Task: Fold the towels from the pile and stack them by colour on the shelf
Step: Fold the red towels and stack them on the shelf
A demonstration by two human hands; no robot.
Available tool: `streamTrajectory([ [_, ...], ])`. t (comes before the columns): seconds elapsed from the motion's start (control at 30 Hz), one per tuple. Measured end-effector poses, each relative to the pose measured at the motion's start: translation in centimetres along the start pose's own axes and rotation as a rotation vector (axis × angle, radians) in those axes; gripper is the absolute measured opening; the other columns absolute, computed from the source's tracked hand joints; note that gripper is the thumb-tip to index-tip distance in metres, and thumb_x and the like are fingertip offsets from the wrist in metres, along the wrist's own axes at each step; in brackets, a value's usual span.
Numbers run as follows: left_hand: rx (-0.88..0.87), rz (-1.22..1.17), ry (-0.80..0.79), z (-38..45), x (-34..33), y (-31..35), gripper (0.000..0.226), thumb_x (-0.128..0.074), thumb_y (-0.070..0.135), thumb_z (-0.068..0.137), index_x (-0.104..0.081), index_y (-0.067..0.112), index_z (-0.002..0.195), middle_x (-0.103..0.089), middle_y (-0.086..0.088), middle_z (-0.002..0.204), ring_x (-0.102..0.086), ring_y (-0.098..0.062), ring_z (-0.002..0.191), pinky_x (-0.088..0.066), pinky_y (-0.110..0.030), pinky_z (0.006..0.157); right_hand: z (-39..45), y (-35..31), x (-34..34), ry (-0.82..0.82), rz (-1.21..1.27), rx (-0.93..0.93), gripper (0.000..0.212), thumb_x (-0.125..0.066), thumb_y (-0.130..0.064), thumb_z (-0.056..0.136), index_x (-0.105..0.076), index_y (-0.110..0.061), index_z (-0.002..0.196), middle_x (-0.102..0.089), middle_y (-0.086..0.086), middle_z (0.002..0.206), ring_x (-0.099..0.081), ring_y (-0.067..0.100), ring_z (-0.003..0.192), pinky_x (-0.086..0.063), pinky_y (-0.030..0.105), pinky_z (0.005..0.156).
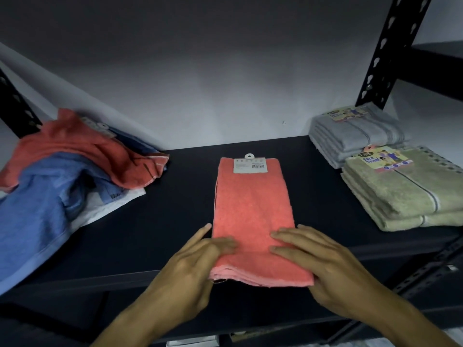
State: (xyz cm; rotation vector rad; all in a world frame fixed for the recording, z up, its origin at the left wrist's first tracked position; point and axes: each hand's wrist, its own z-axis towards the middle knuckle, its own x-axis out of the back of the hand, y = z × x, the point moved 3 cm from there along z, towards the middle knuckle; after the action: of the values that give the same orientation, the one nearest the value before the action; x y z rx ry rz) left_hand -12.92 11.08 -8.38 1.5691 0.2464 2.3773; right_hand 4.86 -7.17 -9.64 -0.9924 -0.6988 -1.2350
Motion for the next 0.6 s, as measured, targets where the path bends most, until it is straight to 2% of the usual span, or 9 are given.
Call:
streamTrajectory([
  [0.07, 0.087, -0.165, 0.016, 0.7, 1.2, 0.1, 0.044, -0.053, -0.001, 0.085, -0.054, 0.022, 0.124, -0.067, 0.014, 0.115, -0.064, -0.003, 0.107, -0.022, -0.031, 0.120, 0.8, -0.1, 1.4, -0.043, 0.184, -0.137, 0.047, -0.063, -0.003, 0.081, -0.064, -0.032, 0.118, -0.060, -0.022, 0.122, -0.055, 0.000, 0.117, -0.034, 0.032, 0.109],
  [0.1, 0.159, -0.264, 0.016, 1.3, 1.9, 0.1, 0.031, -0.052, 0.008, 0.093, -0.057, 0.026, 0.118, -0.068, 0.015, 0.103, -0.067, -0.005, 0.091, -0.029, -0.031, 0.117, 1.6, -0.1, 2.4, -0.086, 0.295, -0.214, 0.033, -0.066, -0.009, 0.085, -0.067, -0.031, 0.109, -0.063, -0.022, 0.109, -0.059, 0.000, 0.106, -0.039, 0.030, 0.102],
  [0.17, 0.350, -0.447, 0.005, 3.3, 3.4, -0.2, 0.011, -0.059, 0.022, 0.098, -0.063, 0.031, 0.103, -0.069, 0.010, 0.087, -0.064, -0.009, 0.074, -0.050, -0.034, 0.092, 3.8, 0.0, 4.5, -0.130, 0.506, -0.334, 0.005, -0.066, -0.022, 0.091, -0.070, -0.024, 0.091, -0.064, -0.017, 0.086, -0.060, 0.001, 0.083, -0.044, 0.024, 0.081],
  [0.23, 0.498, -0.579, 0.069, 5.9, 4.7, -0.8, 0.006, -0.063, 0.027, 0.093, -0.067, 0.025, 0.098, -0.071, 0.011, 0.085, -0.064, -0.003, 0.076, -0.052, -0.026, 0.075, 6.1, 0.4, 6.1, -0.110, 0.730, -0.446, 0.010, -0.062, -0.017, 0.091, -0.071, -0.023, 0.090, -0.069, -0.017, 0.083, -0.061, -0.005, 0.081, -0.045, 0.017, 0.077],
  [0.27, 0.547, -0.648, 0.114, 7.3, 5.0, -1.4, 0.009, -0.064, 0.023, 0.093, -0.068, 0.023, 0.101, -0.073, 0.012, 0.090, -0.067, 0.000, 0.083, -0.052, -0.020, 0.076, 7.2, 1.1, 6.4, -0.087, 0.846, -0.528, 0.015, -0.061, -0.013, 0.092, -0.072, -0.021, 0.099, -0.073, -0.015, 0.092, -0.065, -0.003, 0.089, -0.048, 0.015, 0.081],
  [0.33, 0.662, -0.742, 0.198, 10.1, 5.1, -3.2, 0.017, -0.064, 0.020, 0.095, -0.068, 0.019, 0.112, -0.075, 0.010, 0.101, -0.070, -0.002, 0.092, -0.054, -0.017, 0.080, 9.1, 2.9, 6.4, -0.049, 0.983, -0.726, 0.019, -0.059, -0.013, 0.093, -0.071, -0.014, 0.108, -0.074, -0.003, 0.103, -0.069, 0.008, 0.098, -0.052, 0.022, 0.087],
  [0.43, 0.819, -0.647, 0.226, 13.4, 3.9, -6.1, 0.023, -0.060, 0.030, 0.098, -0.065, 0.015, 0.115, -0.072, 0.003, 0.106, -0.069, -0.009, 0.089, -0.053, -0.021, 0.072, 11.7, 5.7, 5.3, -0.019, 0.929, -0.903, 0.018, -0.060, -0.023, 0.095, -0.070, -0.015, 0.108, -0.075, 0.001, 0.101, -0.070, 0.015, 0.094, -0.054, 0.034, 0.085],
  [0.5, 0.888, -0.482, 0.175, 14.7, 2.6, -7.3, 0.027, -0.052, 0.034, 0.100, -0.061, 0.016, 0.118, -0.066, 0.002, 0.109, -0.062, -0.008, 0.085, -0.047, -0.022, 0.065, 12.9, 7.0, 4.1, 0.002, 0.857, -0.981, 0.018, -0.060, -0.026, 0.095, -0.069, -0.016, 0.108, -0.074, 0.002, 0.099, -0.069, 0.016, 0.091, -0.056, 0.033, 0.079],
  [0.6, 0.959, -0.161, 0.101, 15.7, 1.5, -7.8, 0.028, -0.045, 0.033, 0.101, -0.055, 0.014, 0.120, -0.061, -0.005, 0.112, -0.056, -0.017, 0.086, -0.045, -0.032, 0.071, 14.1, 8.4, 2.3, 0.071, 0.725, -1.047, 0.021, -0.060, -0.031, 0.095, -0.069, -0.012, 0.096, -0.071, 0.006, 0.096, -0.067, 0.018, 0.086, -0.055, 0.033, 0.075],
])
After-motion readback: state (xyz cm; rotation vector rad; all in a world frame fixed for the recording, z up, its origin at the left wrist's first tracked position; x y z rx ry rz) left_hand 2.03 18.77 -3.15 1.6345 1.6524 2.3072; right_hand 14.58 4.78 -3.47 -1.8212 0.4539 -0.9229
